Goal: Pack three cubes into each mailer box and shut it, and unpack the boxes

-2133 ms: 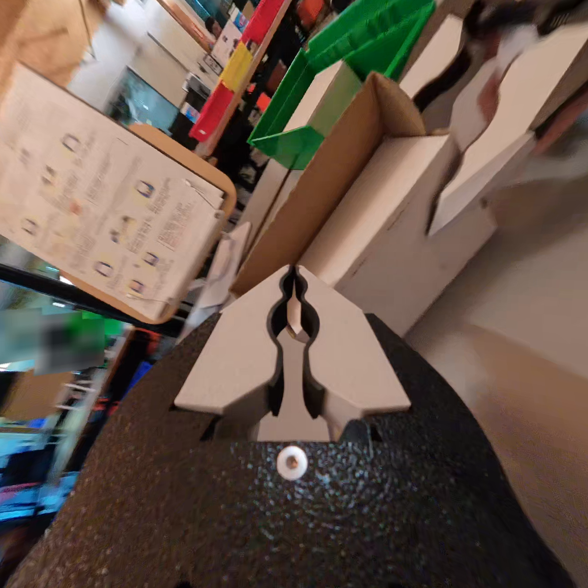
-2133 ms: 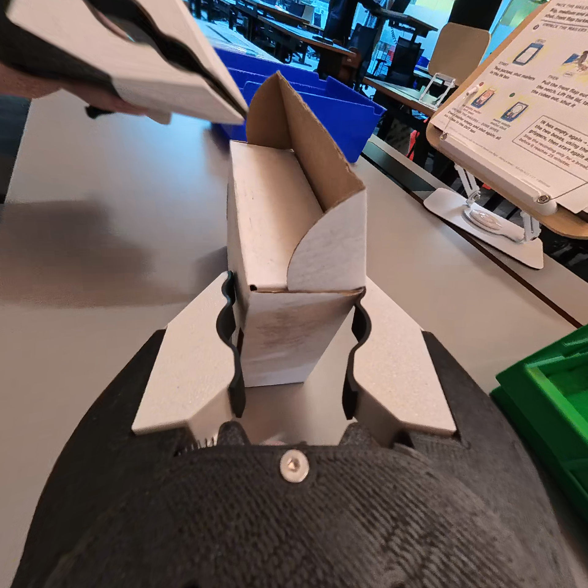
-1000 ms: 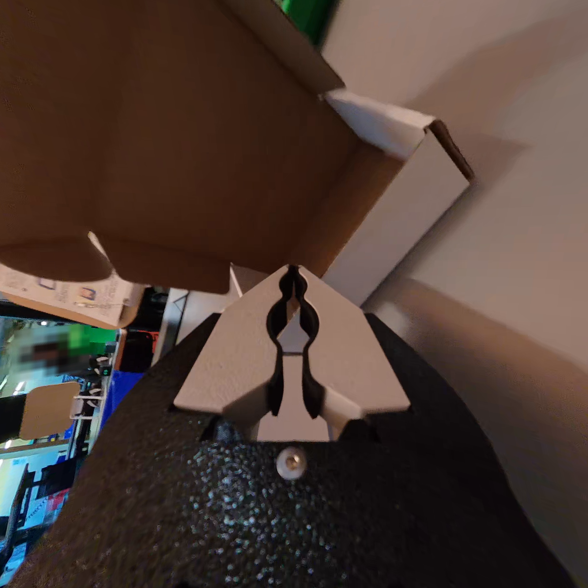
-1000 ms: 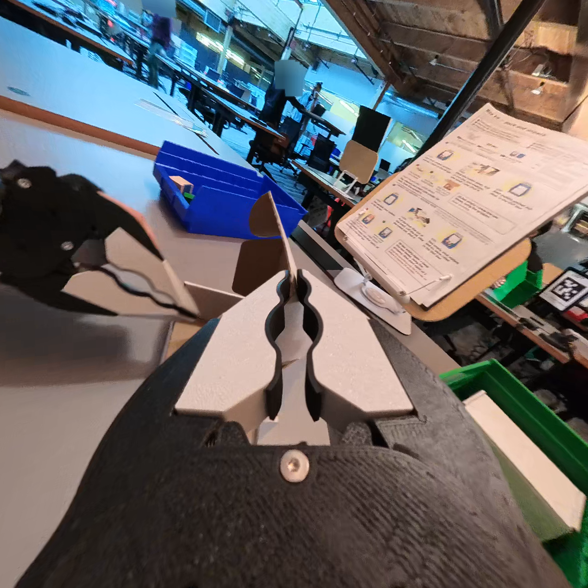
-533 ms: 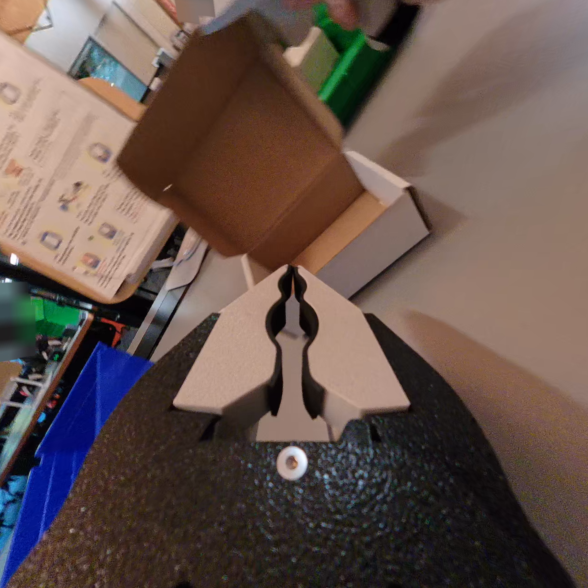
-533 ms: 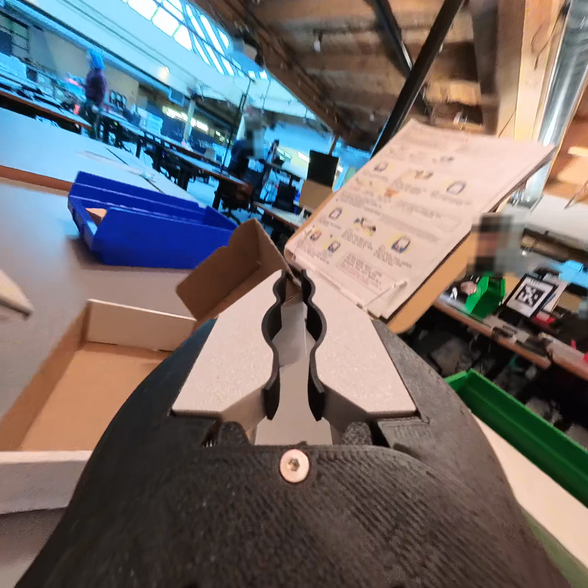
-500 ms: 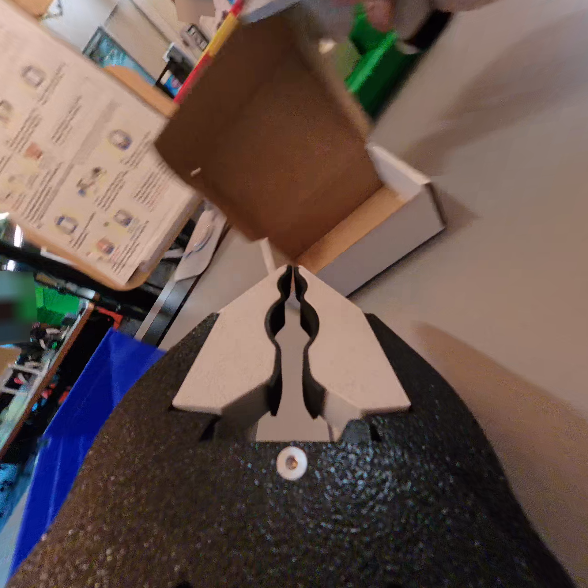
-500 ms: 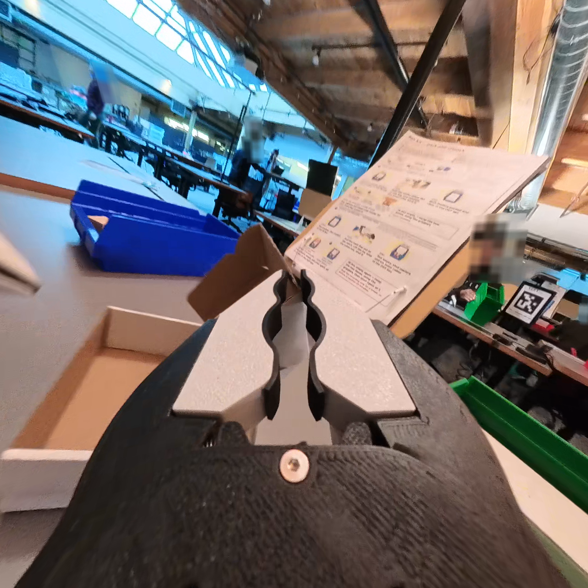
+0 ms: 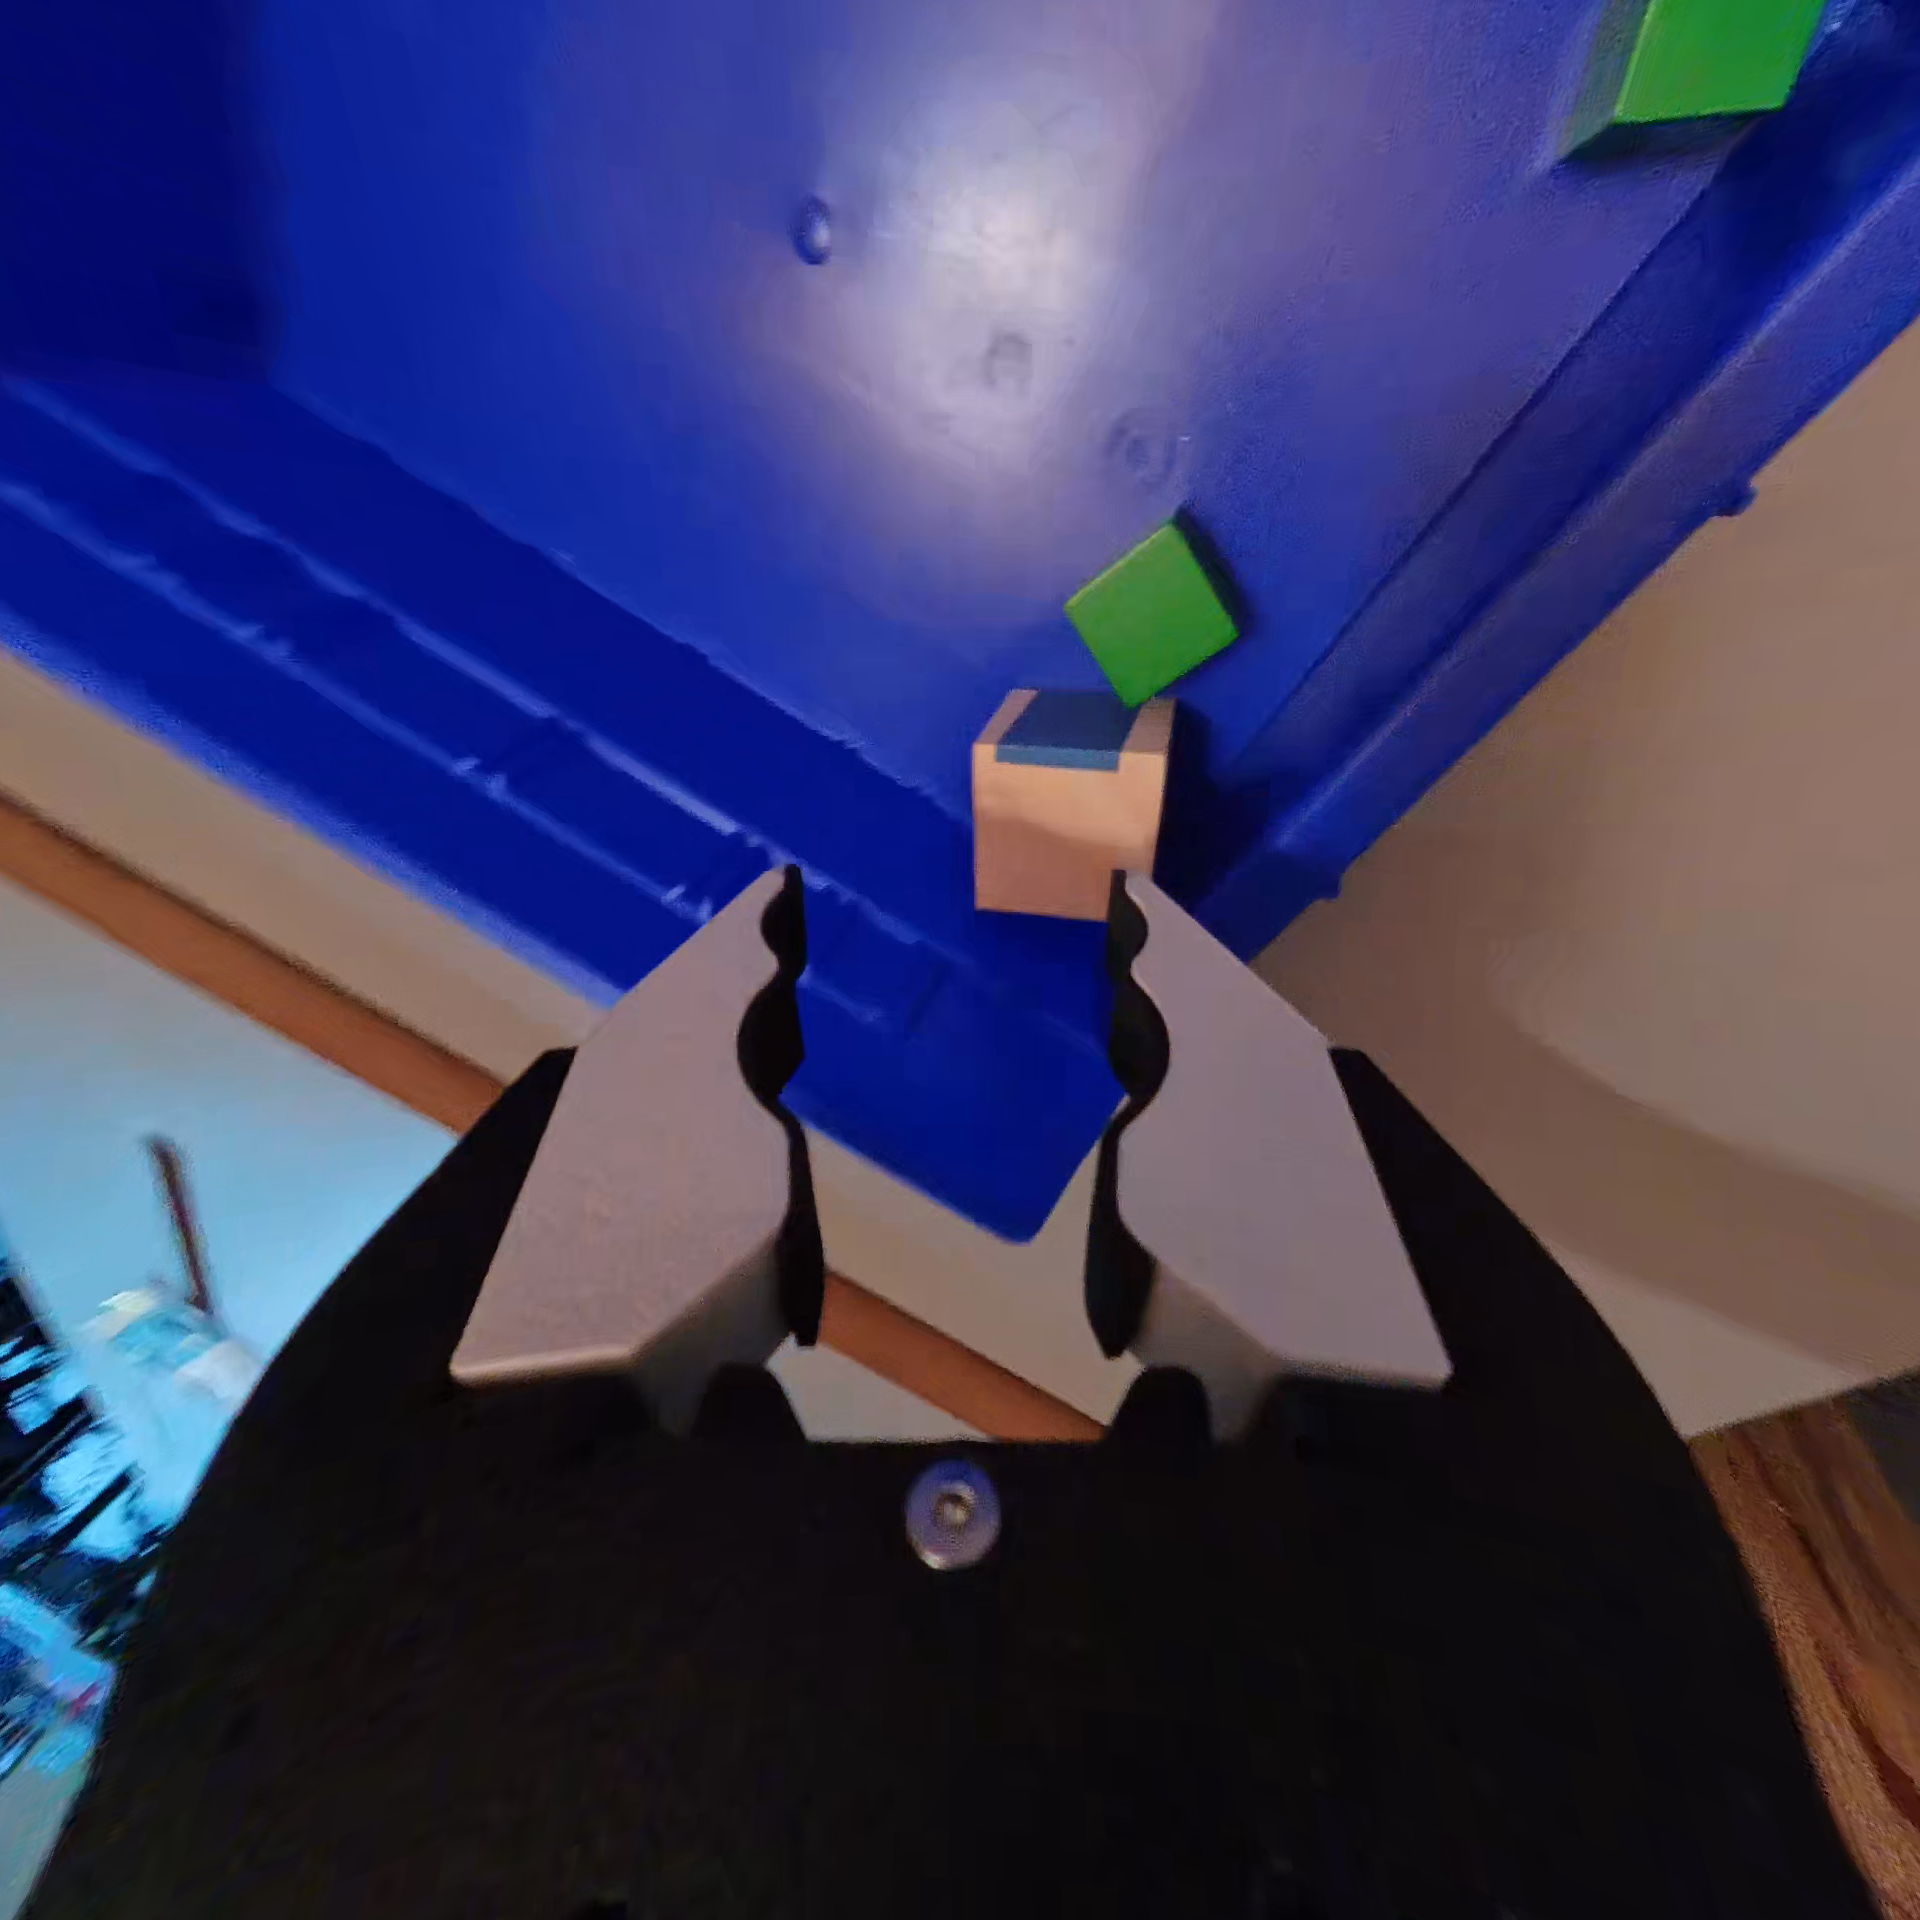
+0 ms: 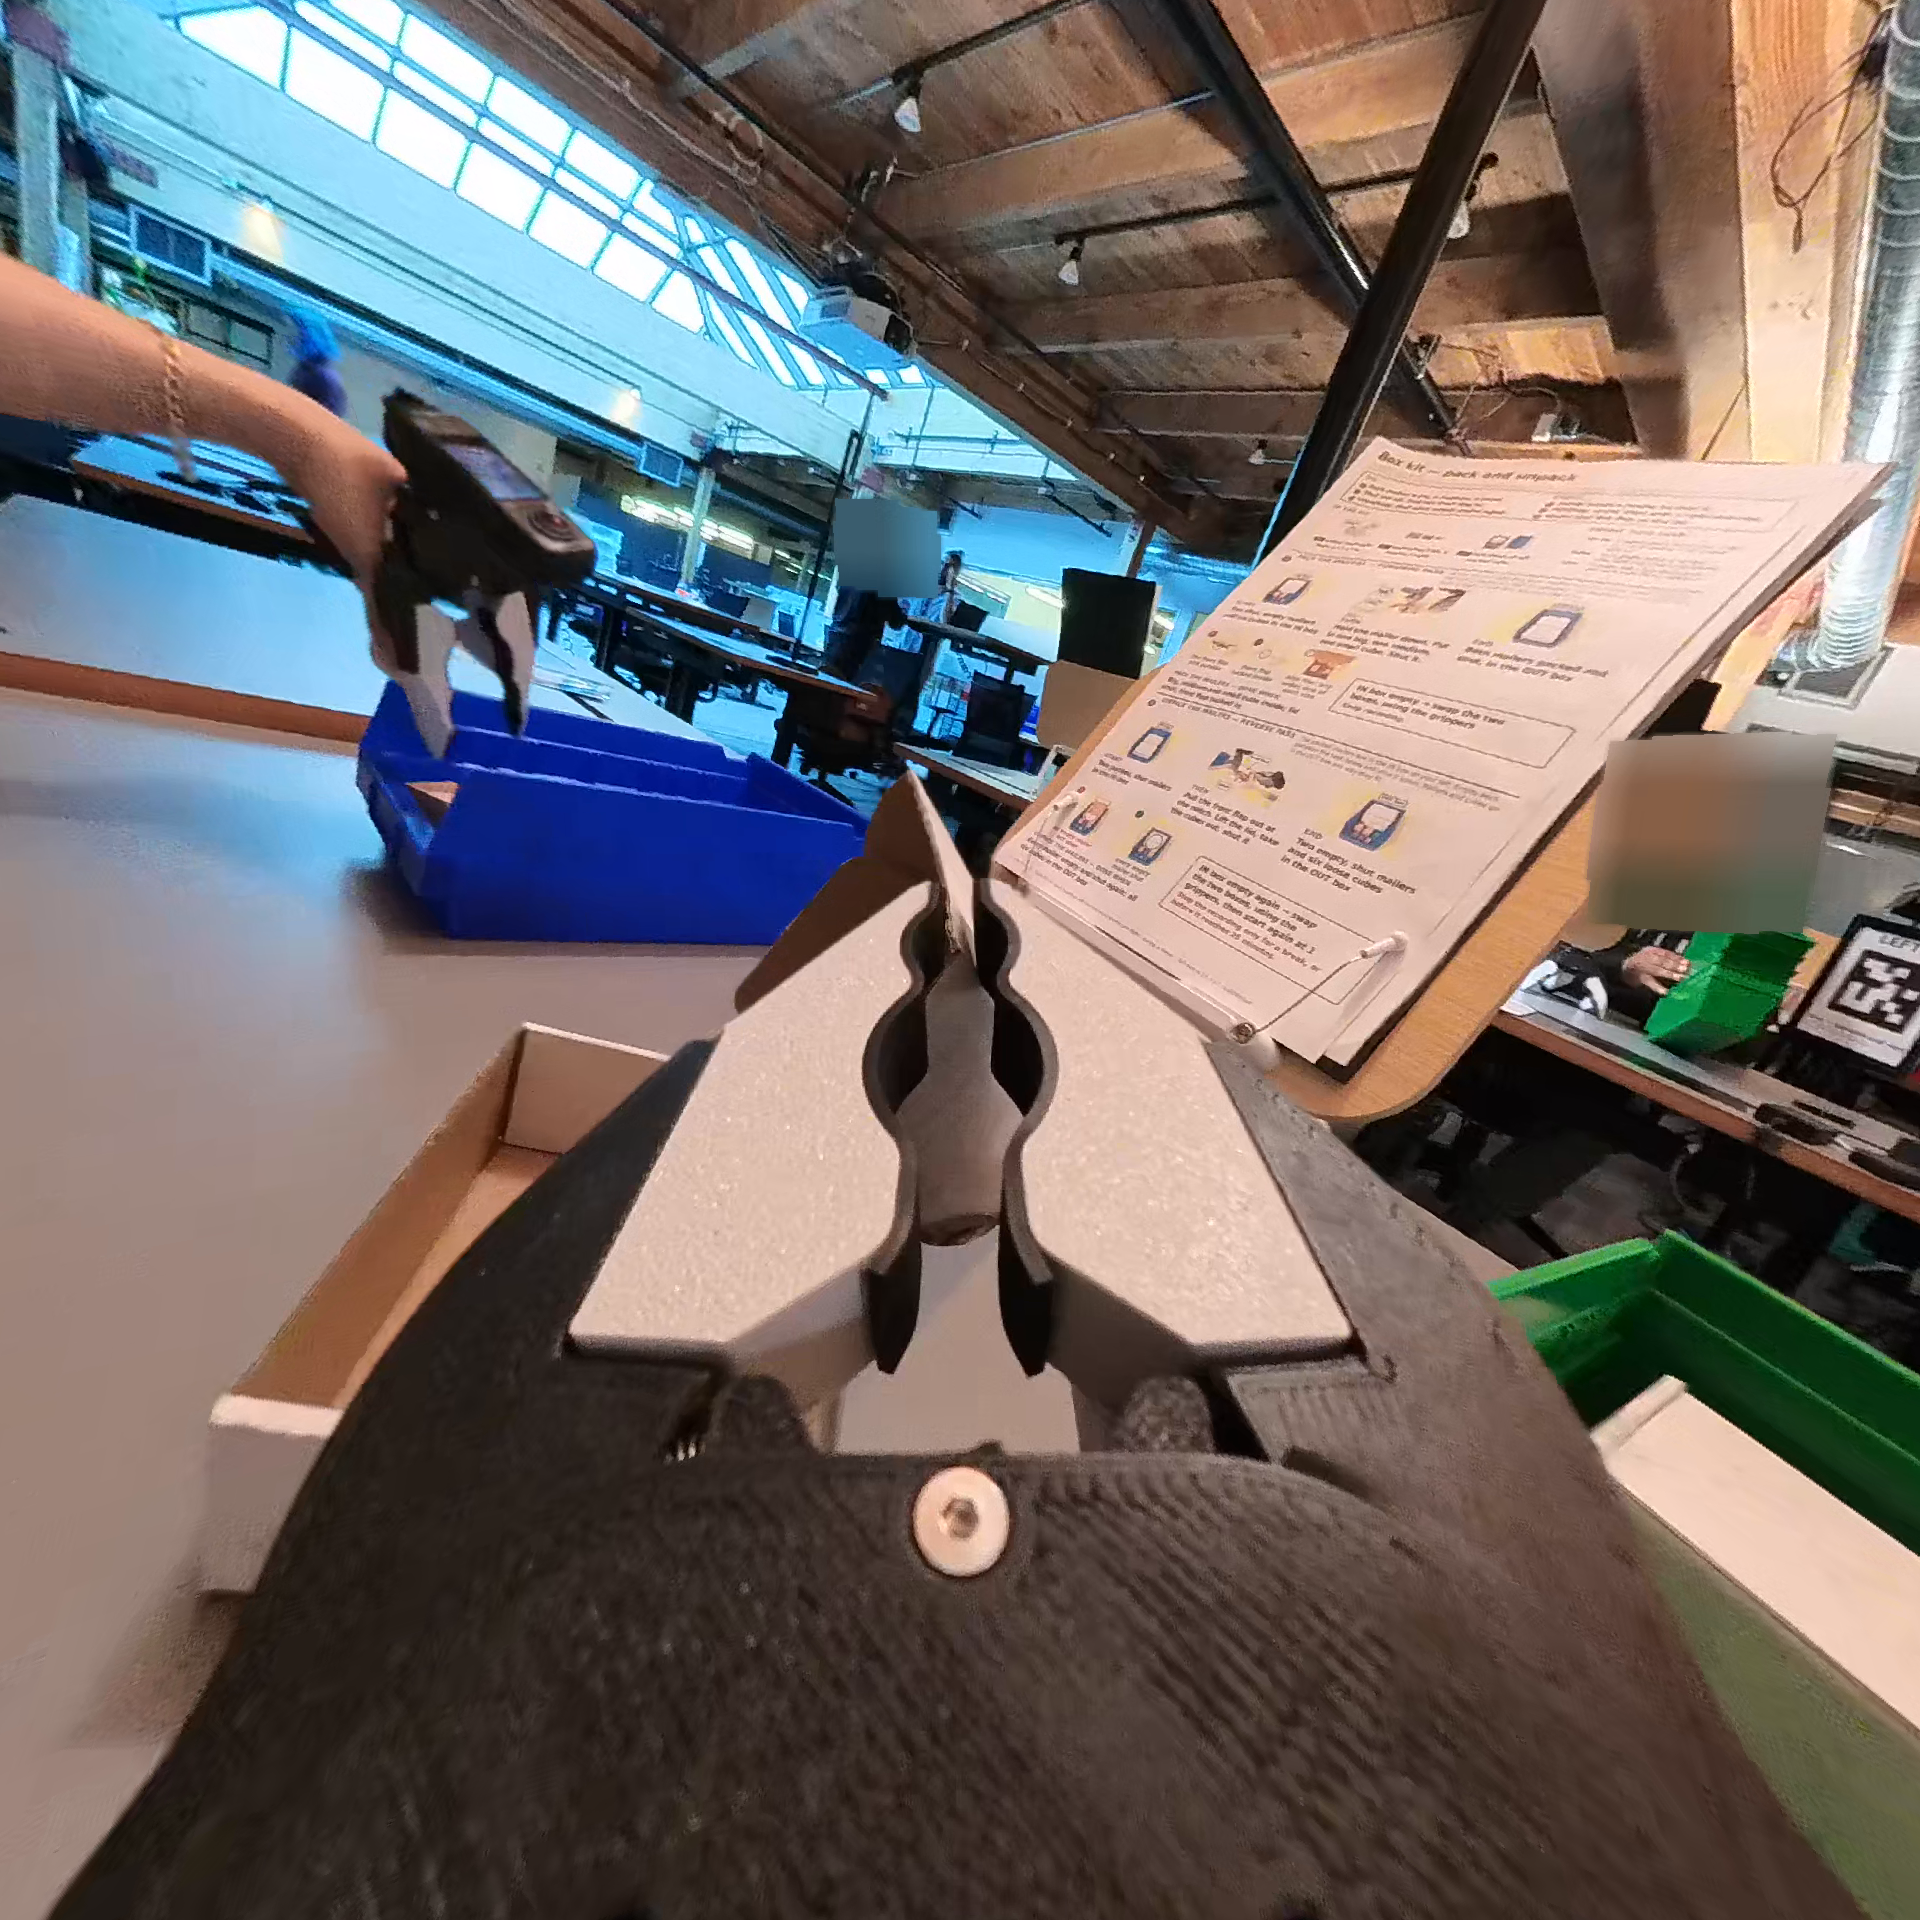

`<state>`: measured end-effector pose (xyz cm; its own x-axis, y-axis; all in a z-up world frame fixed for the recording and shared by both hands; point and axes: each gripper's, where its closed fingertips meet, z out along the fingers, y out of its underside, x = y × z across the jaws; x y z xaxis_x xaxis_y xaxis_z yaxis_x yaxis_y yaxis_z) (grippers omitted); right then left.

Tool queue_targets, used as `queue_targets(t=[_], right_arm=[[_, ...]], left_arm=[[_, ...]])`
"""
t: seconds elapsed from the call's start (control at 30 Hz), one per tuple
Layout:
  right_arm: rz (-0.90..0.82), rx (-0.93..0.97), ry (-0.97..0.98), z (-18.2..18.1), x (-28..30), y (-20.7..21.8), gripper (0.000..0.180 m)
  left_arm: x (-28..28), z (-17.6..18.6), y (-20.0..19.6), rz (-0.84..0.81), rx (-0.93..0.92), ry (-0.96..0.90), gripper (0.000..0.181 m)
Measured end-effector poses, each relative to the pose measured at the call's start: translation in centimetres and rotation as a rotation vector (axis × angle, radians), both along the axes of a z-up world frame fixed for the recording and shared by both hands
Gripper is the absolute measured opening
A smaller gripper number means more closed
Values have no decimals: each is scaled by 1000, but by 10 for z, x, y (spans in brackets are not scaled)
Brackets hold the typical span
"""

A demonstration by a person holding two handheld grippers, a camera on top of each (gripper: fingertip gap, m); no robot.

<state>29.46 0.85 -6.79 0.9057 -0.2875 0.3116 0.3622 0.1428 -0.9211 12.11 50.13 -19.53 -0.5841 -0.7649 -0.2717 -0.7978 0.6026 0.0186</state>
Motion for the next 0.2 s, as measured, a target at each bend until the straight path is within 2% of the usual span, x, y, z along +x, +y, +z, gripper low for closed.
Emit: queue_targets(t=[0.07,0.13,0.2], right_arm=[[-32,-2,-11,-3,4,0,3],[-27,10,-7,-4,3,1,3],[-32,21,-9,-3,3,2,3]], left_arm=[[0,-16,-5,16,-62,61,56],[2,-22,-2,17,-41,97,61],[1,-24,-6,27,-53,141,55]])
